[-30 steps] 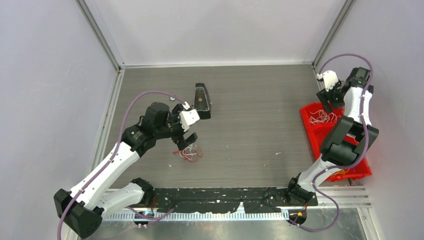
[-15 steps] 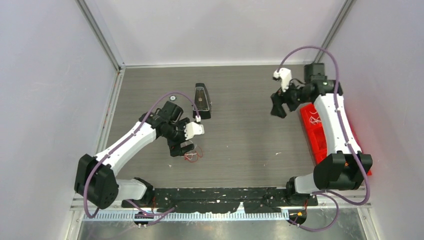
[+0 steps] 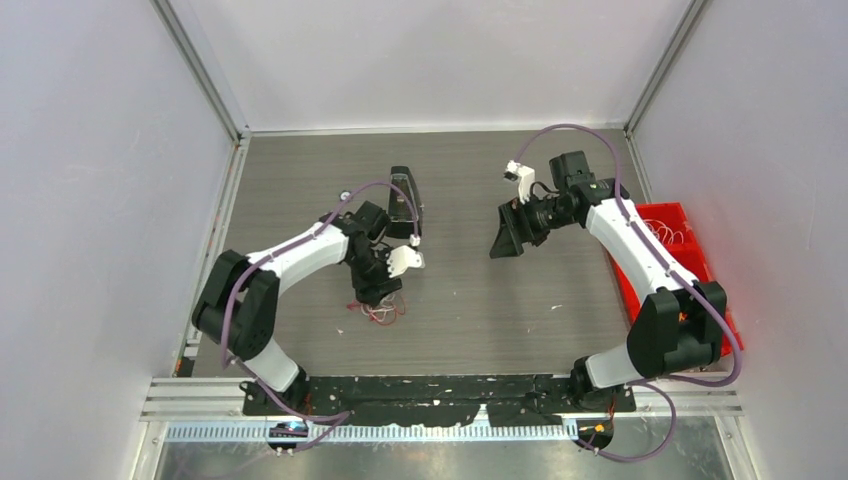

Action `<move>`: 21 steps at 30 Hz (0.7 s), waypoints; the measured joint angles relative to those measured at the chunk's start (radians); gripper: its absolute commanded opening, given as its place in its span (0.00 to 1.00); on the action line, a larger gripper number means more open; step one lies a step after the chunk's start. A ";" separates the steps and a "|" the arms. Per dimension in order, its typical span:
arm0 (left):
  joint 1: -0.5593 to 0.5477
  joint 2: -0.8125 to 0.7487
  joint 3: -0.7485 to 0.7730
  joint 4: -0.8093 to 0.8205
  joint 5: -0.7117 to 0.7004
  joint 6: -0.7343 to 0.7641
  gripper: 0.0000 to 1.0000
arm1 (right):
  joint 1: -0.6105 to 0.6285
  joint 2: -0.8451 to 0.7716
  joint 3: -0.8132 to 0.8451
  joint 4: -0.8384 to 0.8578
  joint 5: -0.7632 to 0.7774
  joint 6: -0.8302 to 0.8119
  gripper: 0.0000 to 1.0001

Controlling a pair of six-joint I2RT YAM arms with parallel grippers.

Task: Untangle the cables

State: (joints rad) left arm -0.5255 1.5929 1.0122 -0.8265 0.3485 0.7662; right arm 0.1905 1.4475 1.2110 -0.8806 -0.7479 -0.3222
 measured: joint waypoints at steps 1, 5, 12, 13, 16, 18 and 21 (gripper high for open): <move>-0.009 0.017 0.012 0.000 -0.005 -0.005 0.29 | 0.000 0.000 -0.001 0.006 0.000 0.008 0.81; -0.055 0.045 0.037 -0.006 -0.010 -0.040 0.00 | 0.000 -0.003 -0.021 0.037 0.000 0.026 0.80; -0.070 -0.094 0.074 0.013 0.190 -0.272 0.00 | 0.002 -0.050 -0.108 0.067 -0.047 0.060 0.86; -0.070 -0.130 0.080 0.036 0.224 -0.320 0.00 | 0.004 -0.060 -0.117 0.072 -0.058 0.065 0.88; -0.070 -0.229 0.088 0.134 0.314 -0.472 0.00 | 0.020 -0.085 -0.137 0.091 -0.095 0.077 0.90; -0.068 -0.269 0.088 0.199 0.348 -0.567 0.00 | 0.036 -0.097 -0.140 0.103 -0.125 0.090 0.91; -0.054 -0.286 0.087 0.298 0.385 -0.727 0.00 | 0.064 -0.113 -0.140 0.127 -0.170 0.109 0.92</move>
State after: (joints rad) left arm -0.5797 1.3071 1.0988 -0.5289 0.7330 0.0391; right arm 0.2550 1.3342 1.0706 -0.7532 -0.9180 -0.2127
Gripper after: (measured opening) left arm 0.023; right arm 0.909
